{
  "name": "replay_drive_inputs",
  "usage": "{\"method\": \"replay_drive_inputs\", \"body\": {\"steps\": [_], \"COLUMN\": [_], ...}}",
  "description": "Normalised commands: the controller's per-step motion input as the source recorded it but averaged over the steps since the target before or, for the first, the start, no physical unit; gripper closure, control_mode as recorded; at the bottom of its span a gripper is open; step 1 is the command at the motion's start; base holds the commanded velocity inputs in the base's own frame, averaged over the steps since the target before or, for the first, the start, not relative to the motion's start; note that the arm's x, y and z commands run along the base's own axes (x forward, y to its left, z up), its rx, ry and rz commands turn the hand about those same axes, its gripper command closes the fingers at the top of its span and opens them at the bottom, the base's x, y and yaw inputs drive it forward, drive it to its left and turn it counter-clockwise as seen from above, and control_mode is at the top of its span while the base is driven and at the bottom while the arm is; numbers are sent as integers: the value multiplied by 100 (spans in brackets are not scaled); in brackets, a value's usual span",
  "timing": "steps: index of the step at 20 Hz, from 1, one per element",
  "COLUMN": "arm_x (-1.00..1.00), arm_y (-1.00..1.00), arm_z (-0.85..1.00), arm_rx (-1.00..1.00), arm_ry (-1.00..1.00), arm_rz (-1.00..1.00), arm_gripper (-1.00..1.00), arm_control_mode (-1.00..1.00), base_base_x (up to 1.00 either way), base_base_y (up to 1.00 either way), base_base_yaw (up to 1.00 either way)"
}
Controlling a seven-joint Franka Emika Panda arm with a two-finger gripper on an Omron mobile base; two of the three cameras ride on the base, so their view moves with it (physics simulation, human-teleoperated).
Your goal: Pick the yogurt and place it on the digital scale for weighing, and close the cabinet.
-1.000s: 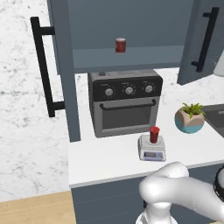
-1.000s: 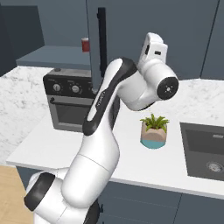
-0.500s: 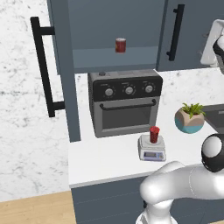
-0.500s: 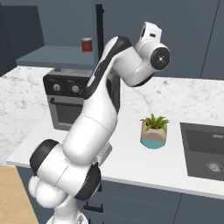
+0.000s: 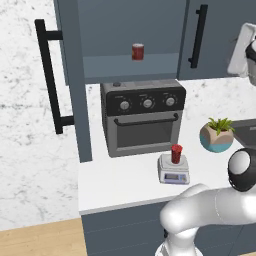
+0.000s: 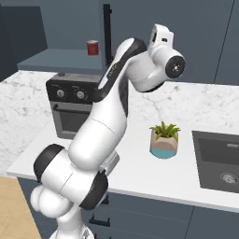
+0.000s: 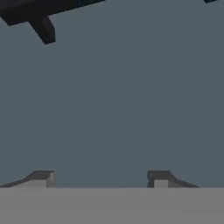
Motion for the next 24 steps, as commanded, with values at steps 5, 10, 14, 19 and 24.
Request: {"method": "replay_drive_inputs", "body": {"steps": [5,10,14,19,24], "arm_x": [-61,-100,-100,-100,-91], "arm_y": [47,15,0,-9,10], "arm_z": [-86,25,9,26,26], "arm_rx": [-6,0,0,0,2], "arm_ry": [-38,-24,0,1,12], "arm_rz": [0,-2,0,0,2], "arm_gripper": [-100,-100,-100,-100,-100], "arm_control_mode": [-100,-100,-100,-100,-100], "base_base_x": [0,0,0,0,0], "base_base_y": [0,0,0,0,0], "base_base_yaw": [0,0,0,0,0]}}
